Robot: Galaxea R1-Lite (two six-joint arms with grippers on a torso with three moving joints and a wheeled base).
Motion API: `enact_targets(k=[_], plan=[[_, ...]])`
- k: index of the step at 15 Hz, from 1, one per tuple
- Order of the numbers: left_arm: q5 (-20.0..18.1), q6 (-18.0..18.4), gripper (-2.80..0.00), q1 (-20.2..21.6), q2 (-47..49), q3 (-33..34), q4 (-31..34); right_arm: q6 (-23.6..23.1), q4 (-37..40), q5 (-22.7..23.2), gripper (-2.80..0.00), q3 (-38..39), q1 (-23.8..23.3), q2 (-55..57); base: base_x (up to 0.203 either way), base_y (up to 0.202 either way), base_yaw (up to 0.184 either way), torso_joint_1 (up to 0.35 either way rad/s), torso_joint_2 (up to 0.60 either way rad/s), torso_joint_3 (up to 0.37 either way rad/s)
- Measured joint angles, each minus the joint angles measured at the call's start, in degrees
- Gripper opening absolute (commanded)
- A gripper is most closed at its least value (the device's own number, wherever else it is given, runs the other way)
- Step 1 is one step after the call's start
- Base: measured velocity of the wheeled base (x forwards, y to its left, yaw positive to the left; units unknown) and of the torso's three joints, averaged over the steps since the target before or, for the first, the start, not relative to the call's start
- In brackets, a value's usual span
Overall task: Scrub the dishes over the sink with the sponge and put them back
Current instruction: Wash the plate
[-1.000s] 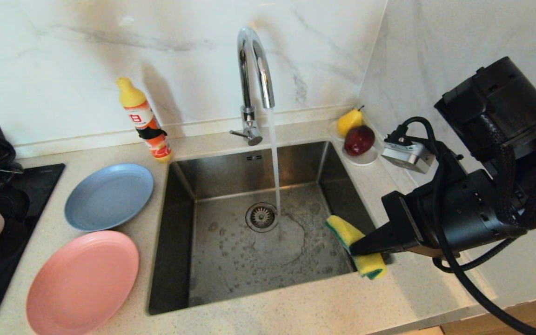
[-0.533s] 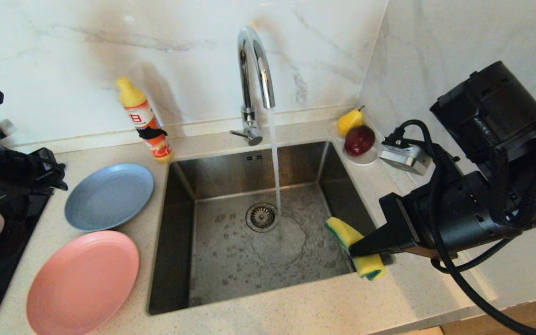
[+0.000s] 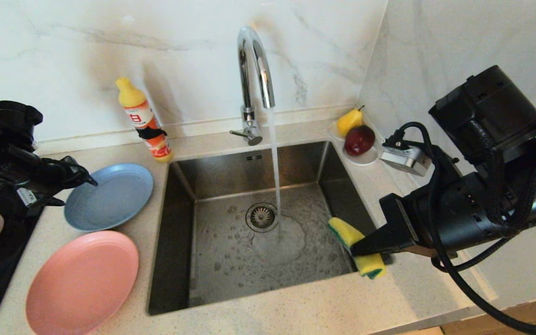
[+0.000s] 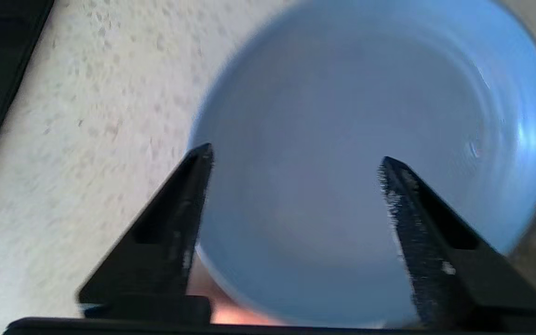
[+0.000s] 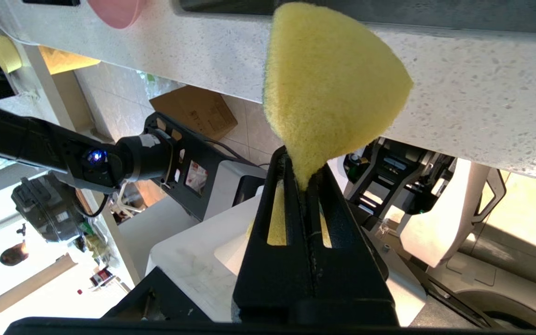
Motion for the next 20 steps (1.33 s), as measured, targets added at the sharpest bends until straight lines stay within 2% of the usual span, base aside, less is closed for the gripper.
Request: enact_targets(k=[8,14,17,20], plan=[[-0.3,-1.2,0.00,1.5,5.3,-2.9,0.0,0.0,0.0,0.0,-2.80,1.2,-0.5,-0.1,0.000,0.000,0.000,0.000,0.00,0.000],[-0.3,-2.8,0.00,1.7,4.6,-5.0,0.7,0.0,0.0,0.1,-2.80,1.2,-0.7,0.0,0.000,0.000,0.000,0.000,0.00,0.000],[0.2,-2.6,0.00,1.7,2.2,-7.7,3.1,0.0,0.0,0.1,-2.80,1.1,-0.7,-0.1,0.000,0.000,0.000,0.000,0.00,0.000],[0.9,-1.7,0.00,3.4,1.4,-10.1,6.2,0.0,0.0,0.1,-2.80,1.1,-0.7,-0.3,0.000,0.000,0.000,0.000,0.00,0.000]])
